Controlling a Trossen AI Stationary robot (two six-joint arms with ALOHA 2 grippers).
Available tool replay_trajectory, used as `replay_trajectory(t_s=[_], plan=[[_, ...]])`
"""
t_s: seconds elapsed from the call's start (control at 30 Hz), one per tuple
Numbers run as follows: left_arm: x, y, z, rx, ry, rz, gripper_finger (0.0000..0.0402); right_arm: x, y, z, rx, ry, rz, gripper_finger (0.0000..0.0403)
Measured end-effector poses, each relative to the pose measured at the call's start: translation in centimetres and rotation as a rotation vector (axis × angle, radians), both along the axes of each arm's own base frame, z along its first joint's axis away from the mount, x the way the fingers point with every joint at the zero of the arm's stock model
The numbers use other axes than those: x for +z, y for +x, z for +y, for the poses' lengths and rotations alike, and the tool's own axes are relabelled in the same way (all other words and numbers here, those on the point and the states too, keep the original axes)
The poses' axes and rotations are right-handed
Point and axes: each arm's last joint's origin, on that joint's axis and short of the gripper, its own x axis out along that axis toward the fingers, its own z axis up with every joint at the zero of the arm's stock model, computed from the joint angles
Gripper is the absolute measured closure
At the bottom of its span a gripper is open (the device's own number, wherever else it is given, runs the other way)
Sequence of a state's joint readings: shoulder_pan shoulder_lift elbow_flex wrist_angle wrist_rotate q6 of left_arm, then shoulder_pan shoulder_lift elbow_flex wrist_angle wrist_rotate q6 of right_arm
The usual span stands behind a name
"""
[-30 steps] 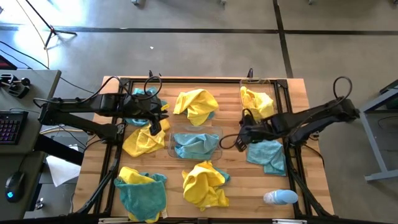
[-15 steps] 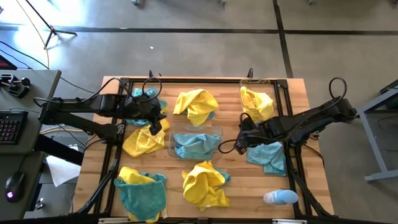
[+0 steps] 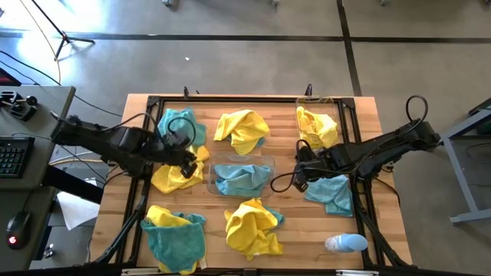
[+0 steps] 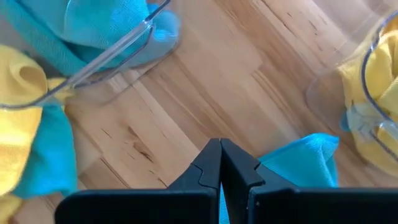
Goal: Sort microfiber towel by color & place in baskets
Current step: Put the blue towel into the bottom transparent bin
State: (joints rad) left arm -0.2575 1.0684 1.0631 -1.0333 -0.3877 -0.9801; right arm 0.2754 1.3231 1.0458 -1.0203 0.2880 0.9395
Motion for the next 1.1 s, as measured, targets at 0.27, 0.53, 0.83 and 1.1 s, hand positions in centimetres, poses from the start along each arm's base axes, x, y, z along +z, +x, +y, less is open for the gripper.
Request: replay_trajectory(t_s=[0.27, 0.53, 0.83, 1.1], plan=[[0.6, 3.3, -4.3, 0.010, -0.091, 0.047, 0.0399, 0.0, 0.0, 0.1, 0.114, -0.002, 0.030, 0.0403], [1.7, 6.2, -9.8, 0.047, -0.062, 0.253, 0.0401, 0.0, 0.0, 0.2, 0.227, -0.022, 0.055, 0.0403], [0.4, 7.4, -15.8, 0.031, -0.126, 0.357, 0.0401, 0.0, 0.0, 0.2, 0.312, -0.051, 0.071, 0.0403], [-2.9, 8.1, -18.5, 0.114, -0.144, 0.418, 0.0400, -0.1, -0.2, 0.2, 0.318, -0.038, 0.089, 0.0403]])
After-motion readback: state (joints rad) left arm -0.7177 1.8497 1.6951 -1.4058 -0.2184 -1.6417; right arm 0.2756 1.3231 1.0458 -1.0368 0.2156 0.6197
